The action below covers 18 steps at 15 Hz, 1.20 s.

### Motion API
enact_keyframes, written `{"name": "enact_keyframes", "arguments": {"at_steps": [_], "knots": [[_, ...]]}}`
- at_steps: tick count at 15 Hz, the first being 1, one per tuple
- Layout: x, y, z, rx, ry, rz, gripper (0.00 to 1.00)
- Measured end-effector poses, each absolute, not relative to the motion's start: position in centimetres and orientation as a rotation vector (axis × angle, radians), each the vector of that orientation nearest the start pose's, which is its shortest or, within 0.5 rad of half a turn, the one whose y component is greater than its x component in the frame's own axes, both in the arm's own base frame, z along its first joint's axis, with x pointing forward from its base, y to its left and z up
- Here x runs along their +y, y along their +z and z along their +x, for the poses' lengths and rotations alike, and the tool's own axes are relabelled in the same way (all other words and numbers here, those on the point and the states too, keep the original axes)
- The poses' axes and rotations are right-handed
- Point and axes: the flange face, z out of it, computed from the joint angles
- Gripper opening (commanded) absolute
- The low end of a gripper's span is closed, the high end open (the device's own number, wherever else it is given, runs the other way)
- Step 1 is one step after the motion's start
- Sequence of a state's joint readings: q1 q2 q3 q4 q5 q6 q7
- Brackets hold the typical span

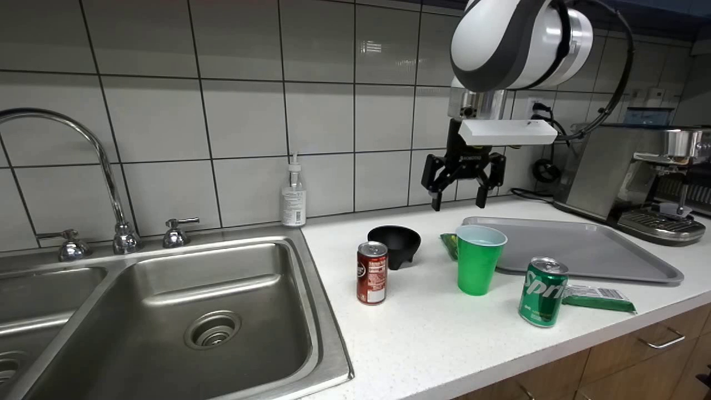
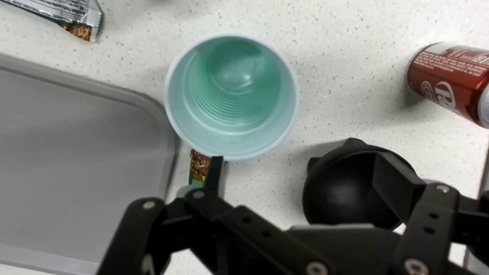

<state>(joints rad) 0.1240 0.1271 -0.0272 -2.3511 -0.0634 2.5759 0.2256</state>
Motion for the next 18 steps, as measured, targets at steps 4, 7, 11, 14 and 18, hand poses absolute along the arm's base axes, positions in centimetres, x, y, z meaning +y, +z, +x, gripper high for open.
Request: {"name": "enact_keyframes", "arguments": {"at_steps": [4,7,11,14,18], "knots": [[5.1,27.7,51.1,0.120,-0.124,-3.164,1.00],[5.2,27.0,50.7,0.116,-0.101,-3.167,1.00],[5.2,26.2,50.2,0.112,-0.089,-3.167,1.00],[5.2,25.8,50.2,0.111,-0.103,-3.165,1.00],[5.3,24.8,50.3,0.108,-0.105,-3.164,1.00]]}}
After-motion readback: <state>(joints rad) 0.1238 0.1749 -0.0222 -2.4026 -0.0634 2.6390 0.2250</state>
